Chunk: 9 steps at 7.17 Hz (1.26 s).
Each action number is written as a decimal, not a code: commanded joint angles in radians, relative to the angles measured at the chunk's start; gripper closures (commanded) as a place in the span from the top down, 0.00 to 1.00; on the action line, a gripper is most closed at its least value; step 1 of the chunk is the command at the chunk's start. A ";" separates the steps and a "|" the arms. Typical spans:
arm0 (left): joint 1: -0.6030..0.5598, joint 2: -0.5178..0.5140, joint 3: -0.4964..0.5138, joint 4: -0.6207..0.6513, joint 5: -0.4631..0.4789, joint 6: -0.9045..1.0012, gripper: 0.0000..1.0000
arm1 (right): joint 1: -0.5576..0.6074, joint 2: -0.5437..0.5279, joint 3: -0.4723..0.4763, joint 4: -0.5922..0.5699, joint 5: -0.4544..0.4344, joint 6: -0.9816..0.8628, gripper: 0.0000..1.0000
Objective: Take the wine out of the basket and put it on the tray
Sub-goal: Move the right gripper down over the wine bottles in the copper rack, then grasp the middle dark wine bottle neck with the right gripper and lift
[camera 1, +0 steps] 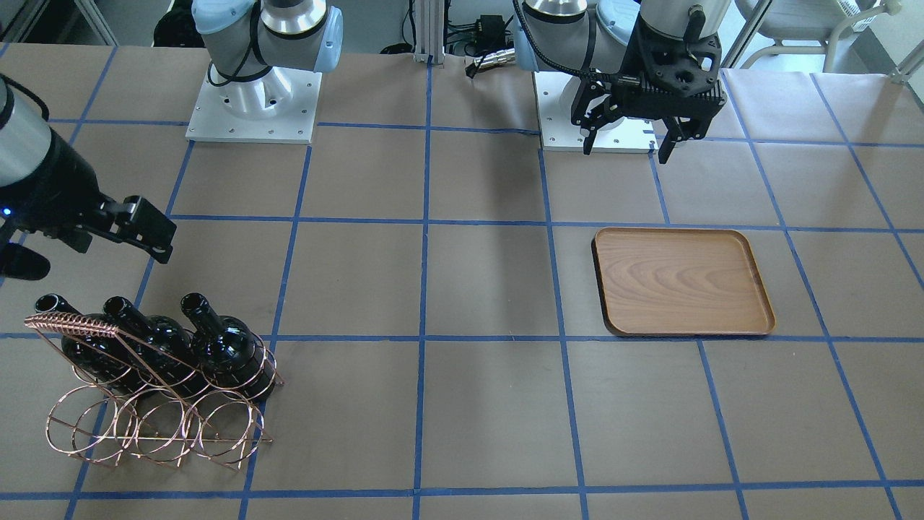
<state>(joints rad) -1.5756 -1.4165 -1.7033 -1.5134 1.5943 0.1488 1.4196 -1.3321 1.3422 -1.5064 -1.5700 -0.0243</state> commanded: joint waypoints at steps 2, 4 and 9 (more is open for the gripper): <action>0.000 -0.001 -0.004 -0.001 0.000 0.000 1.00 | -0.008 0.077 0.024 -0.076 -0.036 -0.046 0.94; -0.001 -0.001 -0.004 -0.001 0.000 0.000 1.00 | -0.008 0.090 0.081 -0.182 -0.039 -0.093 0.82; 0.000 -0.001 -0.004 -0.001 0.001 0.000 1.00 | -0.008 0.091 0.081 -0.181 -0.039 -0.095 0.30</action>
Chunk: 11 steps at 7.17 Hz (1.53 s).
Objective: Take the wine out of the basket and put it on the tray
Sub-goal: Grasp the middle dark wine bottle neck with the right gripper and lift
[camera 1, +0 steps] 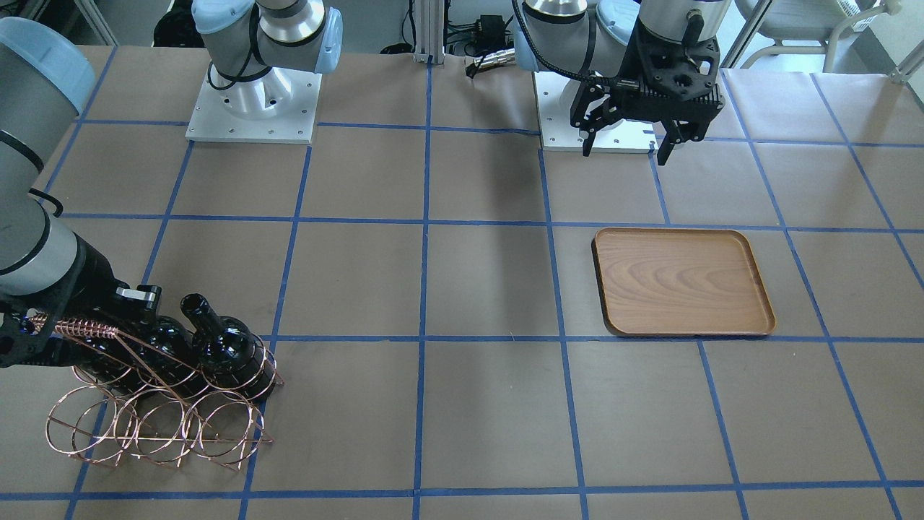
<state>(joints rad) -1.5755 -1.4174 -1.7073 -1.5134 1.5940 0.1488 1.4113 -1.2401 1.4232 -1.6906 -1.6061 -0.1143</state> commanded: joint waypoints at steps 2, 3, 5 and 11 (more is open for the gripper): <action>0.000 0.000 0.000 -0.001 0.000 0.000 1.00 | 0.000 -0.016 -0.024 0.009 0.000 -0.005 0.29; 0.000 0.000 0.000 0.001 -0.003 -0.002 1.00 | 0.003 -0.056 -0.088 0.069 0.009 -0.004 0.32; 0.000 0.000 0.001 0.001 0.000 0.002 1.00 | 0.009 -0.113 -0.264 0.309 -0.001 -0.001 0.33; 0.208 0.000 0.049 -0.019 -0.003 0.113 1.00 | 0.410 -0.208 -0.040 0.271 0.029 0.567 0.31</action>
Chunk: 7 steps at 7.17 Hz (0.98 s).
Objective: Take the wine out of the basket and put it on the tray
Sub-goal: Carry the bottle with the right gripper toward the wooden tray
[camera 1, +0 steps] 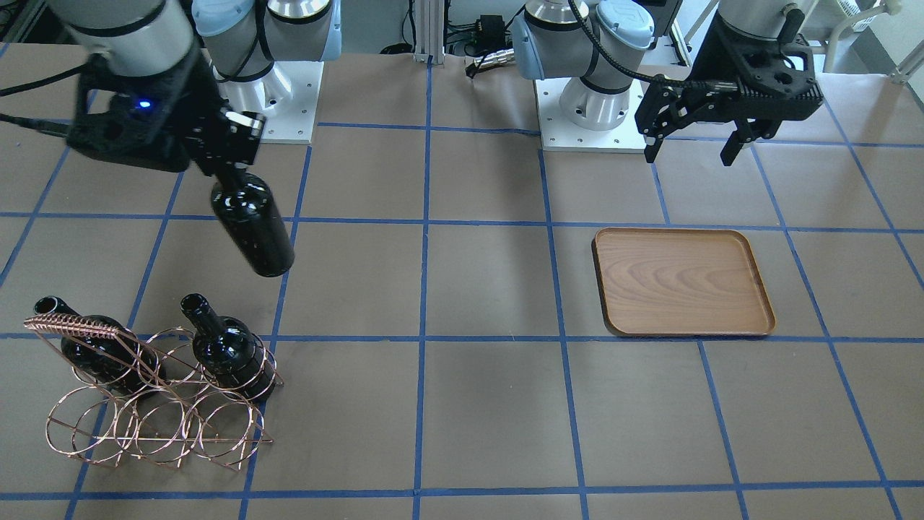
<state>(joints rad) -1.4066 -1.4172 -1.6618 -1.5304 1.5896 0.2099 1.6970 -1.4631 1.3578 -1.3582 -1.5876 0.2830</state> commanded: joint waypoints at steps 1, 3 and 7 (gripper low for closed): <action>0.098 0.000 0.007 -0.007 0.000 0.122 1.00 | 0.210 0.047 0.024 -0.111 0.011 0.299 0.31; 0.219 -0.003 0.007 -0.023 -0.008 0.268 1.00 | 0.371 0.128 0.017 -0.227 0.032 0.565 0.31; 0.244 0.000 -0.007 -0.050 0.003 0.284 1.00 | 0.509 0.376 -0.204 -0.335 0.055 0.829 0.29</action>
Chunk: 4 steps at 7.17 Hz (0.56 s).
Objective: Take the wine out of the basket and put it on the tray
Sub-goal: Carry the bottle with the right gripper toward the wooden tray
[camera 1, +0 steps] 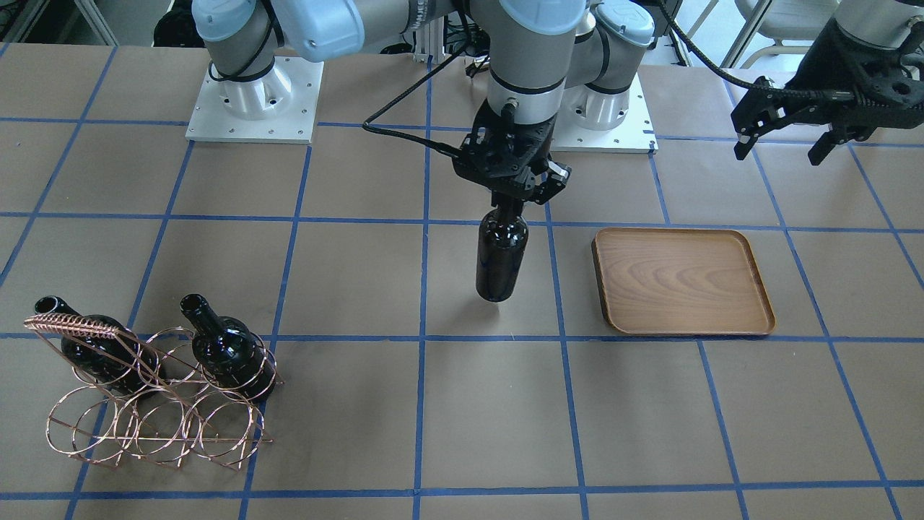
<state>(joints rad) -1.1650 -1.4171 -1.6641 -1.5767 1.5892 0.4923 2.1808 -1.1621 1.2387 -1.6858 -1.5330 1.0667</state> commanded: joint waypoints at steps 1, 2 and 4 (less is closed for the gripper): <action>0.011 -0.002 -0.005 -0.002 0.005 0.002 1.00 | 0.063 0.109 -0.105 -0.009 0.001 0.073 0.29; 0.011 -0.005 -0.005 -0.002 0.005 0.002 1.00 | 0.079 0.119 -0.107 -0.009 0.001 0.079 0.29; 0.013 -0.006 -0.005 -0.009 0.005 0.002 1.00 | 0.079 0.121 -0.107 -0.011 0.002 0.079 0.32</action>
<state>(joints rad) -1.1530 -1.4219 -1.6689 -1.5824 1.5937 0.4939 2.2562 -1.0452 1.1341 -1.6965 -1.5320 1.1443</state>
